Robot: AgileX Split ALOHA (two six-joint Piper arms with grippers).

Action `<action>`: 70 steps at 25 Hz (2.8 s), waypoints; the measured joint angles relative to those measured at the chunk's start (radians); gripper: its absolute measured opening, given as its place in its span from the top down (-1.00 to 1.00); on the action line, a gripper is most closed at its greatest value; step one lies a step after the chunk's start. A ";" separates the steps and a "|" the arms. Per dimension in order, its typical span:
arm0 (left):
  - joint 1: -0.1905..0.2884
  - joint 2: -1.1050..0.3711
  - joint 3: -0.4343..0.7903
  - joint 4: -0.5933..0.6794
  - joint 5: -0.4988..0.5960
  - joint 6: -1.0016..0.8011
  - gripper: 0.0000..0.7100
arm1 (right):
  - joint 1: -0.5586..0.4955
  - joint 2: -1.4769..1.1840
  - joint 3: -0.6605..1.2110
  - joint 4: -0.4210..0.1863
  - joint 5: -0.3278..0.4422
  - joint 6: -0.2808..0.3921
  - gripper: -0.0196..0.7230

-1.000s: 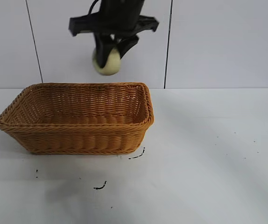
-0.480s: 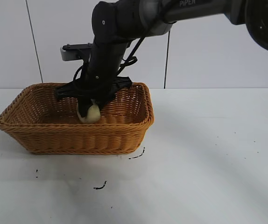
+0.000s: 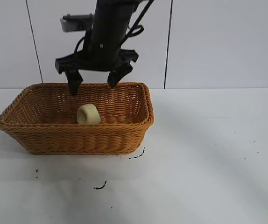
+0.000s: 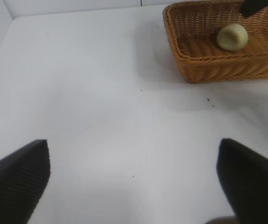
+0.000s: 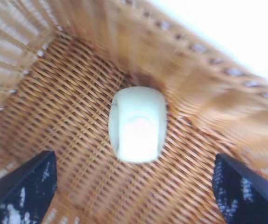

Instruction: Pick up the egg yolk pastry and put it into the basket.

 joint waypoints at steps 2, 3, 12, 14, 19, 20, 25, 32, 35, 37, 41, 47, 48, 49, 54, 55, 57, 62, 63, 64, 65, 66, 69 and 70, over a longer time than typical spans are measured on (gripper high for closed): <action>0.000 0.000 0.000 0.000 0.000 0.000 -0.96 | -0.055 0.000 0.000 -0.008 0.010 -0.008 -0.82; 0.000 0.000 0.000 0.000 0.000 0.000 -0.96 | -0.088 0.000 0.000 -0.011 0.018 -0.016 -0.82; 0.000 0.000 0.000 0.000 0.000 0.000 -0.96 | -0.371 0.000 0.000 -0.026 0.092 -0.043 -0.82; 0.000 0.000 0.000 0.000 0.000 0.000 -0.96 | -0.423 0.000 0.000 -0.009 0.118 -0.046 -0.82; 0.000 0.000 0.000 0.000 0.000 0.000 -0.96 | -0.488 0.000 0.000 0.025 0.155 -0.047 -0.82; 0.000 0.000 0.000 0.000 0.000 0.000 -0.96 | -0.492 -0.002 0.000 0.025 0.156 -0.047 -0.82; 0.000 0.000 0.000 0.000 0.000 0.000 -0.96 | -0.495 -0.041 0.017 0.004 0.157 -0.047 -0.82; 0.000 0.000 0.000 0.000 0.000 0.000 -0.96 | -0.495 -0.268 0.269 -0.030 0.156 -0.047 -0.82; 0.000 0.000 0.000 0.000 0.000 0.000 -0.96 | -0.495 -0.432 0.447 -0.017 0.156 -0.047 -0.82; 0.000 0.000 0.000 0.000 0.000 0.000 -0.96 | -0.495 -0.542 0.559 -0.009 0.155 -0.047 -0.82; 0.000 0.000 0.000 0.000 0.000 0.000 -0.96 | -0.495 -0.791 0.800 -0.006 0.155 -0.047 -0.82; 0.000 0.000 0.000 0.000 0.000 0.000 -0.96 | -0.495 -1.124 1.107 0.002 0.156 -0.042 -0.82; 0.000 0.000 0.000 0.000 0.000 0.000 -0.96 | -0.495 -1.183 1.160 0.007 0.157 -0.042 -0.82; 0.000 0.000 0.000 0.000 0.000 0.000 -0.96 | -0.495 -1.243 1.212 0.013 0.157 -0.041 -0.82; 0.000 0.000 0.000 0.000 0.000 0.000 -0.96 | -0.495 -1.561 1.454 0.038 0.106 -0.043 -0.82; 0.000 0.000 0.000 0.000 0.000 0.000 -0.96 | -0.495 -1.631 1.502 0.038 0.074 -0.048 -0.82; 0.000 0.000 0.000 0.000 0.000 0.000 -0.96 | -0.495 -1.758 1.576 0.040 0.030 -0.061 -0.82; 0.000 0.000 0.000 0.000 0.000 0.000 -0.96 | -0.495 -2.034 1.734 0.042 -0.020 -0.073 -0.82; 0.000 0.000 0.000 0.000 0.000 0.000 -0.96 | -0.495 -2.069 1.745 0.042 -0.021 -0.073 -0.82; 0.000 0.000 0.000 0.000 0.000 0.000 -0.96 | -0.495 -2.101 1.747 0.042 -0.023 -0.071 -0.82; 0.000 0.000 0.000 0.000 0.000 0.000 -0.96 | -0.495 -2.138 1.748 0.040 -0.027 -0.067 -0.82; 0.000 0.000 0.000 0.000 0.000 0.000 -0.96 | -0.495 -2.163 1.749 0.039 -0.028 -0.062 -0.81; 0.000 0.000 0.000 0.000 0.000 0.000 -0.96 | -0.495 -2.211 1.751 0.039 -0.028 -0.054 -0.81; 0.000 0.000 0.000 0.000 0.000 0.000 -0.96 | -0.495 -2.224 1.751 0.039 -0.028 -0.054 -0.81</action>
